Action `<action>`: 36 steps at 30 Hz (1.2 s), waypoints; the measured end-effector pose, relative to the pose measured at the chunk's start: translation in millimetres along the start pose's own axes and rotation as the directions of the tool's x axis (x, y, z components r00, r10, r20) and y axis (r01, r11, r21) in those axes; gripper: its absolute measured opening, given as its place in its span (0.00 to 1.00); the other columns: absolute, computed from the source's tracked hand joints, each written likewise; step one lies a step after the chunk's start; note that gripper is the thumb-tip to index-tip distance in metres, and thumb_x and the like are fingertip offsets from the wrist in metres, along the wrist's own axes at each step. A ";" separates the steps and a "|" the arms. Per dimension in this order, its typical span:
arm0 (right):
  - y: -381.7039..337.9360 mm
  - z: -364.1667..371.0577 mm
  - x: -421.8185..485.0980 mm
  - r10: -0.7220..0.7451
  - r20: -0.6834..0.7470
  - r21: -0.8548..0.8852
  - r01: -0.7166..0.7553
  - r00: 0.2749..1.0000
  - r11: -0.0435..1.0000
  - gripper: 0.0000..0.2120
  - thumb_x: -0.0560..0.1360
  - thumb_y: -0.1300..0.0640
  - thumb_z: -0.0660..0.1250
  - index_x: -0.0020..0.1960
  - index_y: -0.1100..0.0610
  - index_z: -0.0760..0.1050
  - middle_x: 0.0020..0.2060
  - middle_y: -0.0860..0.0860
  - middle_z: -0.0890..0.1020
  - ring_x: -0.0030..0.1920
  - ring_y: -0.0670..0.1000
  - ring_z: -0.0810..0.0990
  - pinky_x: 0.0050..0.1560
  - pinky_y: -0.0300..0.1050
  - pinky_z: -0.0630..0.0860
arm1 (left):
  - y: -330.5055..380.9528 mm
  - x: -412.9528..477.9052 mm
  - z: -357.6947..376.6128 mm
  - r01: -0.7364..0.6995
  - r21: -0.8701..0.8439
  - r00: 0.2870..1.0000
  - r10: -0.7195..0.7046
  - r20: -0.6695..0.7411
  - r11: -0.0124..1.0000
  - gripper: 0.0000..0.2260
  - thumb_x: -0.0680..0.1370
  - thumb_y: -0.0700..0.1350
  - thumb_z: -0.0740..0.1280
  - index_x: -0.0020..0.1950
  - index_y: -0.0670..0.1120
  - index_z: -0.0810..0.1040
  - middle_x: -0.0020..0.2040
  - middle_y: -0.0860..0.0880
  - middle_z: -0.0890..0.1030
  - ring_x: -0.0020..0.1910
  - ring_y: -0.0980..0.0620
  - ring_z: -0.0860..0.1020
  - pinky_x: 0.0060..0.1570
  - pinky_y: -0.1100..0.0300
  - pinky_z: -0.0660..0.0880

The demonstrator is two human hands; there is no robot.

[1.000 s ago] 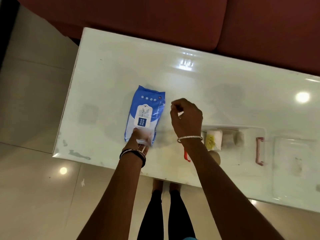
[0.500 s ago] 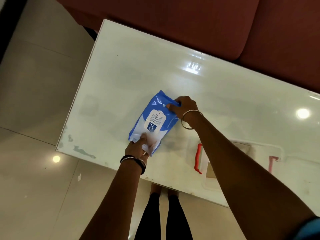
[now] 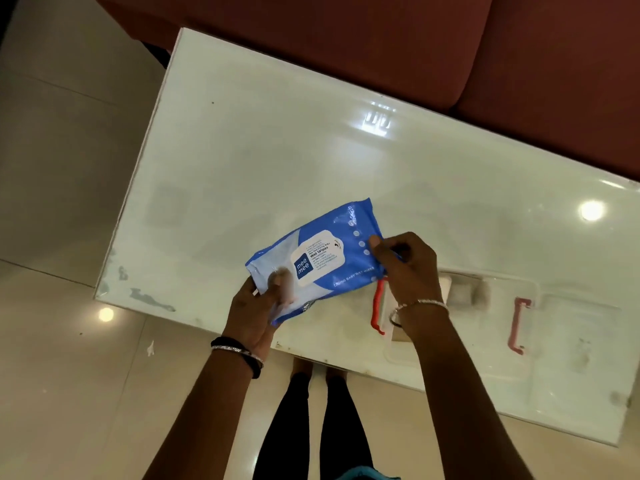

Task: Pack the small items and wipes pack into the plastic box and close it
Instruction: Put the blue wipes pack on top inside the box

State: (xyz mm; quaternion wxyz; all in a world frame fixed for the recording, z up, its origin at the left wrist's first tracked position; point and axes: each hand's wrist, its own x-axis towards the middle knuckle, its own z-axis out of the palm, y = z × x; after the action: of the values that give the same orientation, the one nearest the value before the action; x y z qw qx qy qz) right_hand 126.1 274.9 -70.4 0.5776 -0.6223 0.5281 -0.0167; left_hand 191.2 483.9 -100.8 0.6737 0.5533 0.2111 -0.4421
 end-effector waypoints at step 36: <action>116.1 -143.9 -12.1 0.155 -0.513 -0.383 -0.386 0.845 0.839 0.10 0.74 0.67 0.63 0.51 0.59 0.80 0.45 0.57 0.85 0.45 0.61 0.83 0.41 0.41 0.68 | -108.0 -53.4 203.2 -0.174 0.985 0.897 0.413 0.158 0.000 0.37 0.72 0.41 0.72 0.76 0.45 0.56 0.74 0.44 0.66 0.66 0.42 0.73 0.55 0.53 0.77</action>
State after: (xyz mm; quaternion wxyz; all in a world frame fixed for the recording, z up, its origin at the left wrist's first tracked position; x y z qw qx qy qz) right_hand -44.1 208.3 -101.0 0.2621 -0.6378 0.7226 0.0490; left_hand 32.3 314.2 -59.1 0.1724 0.9266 -0.2067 -0.2627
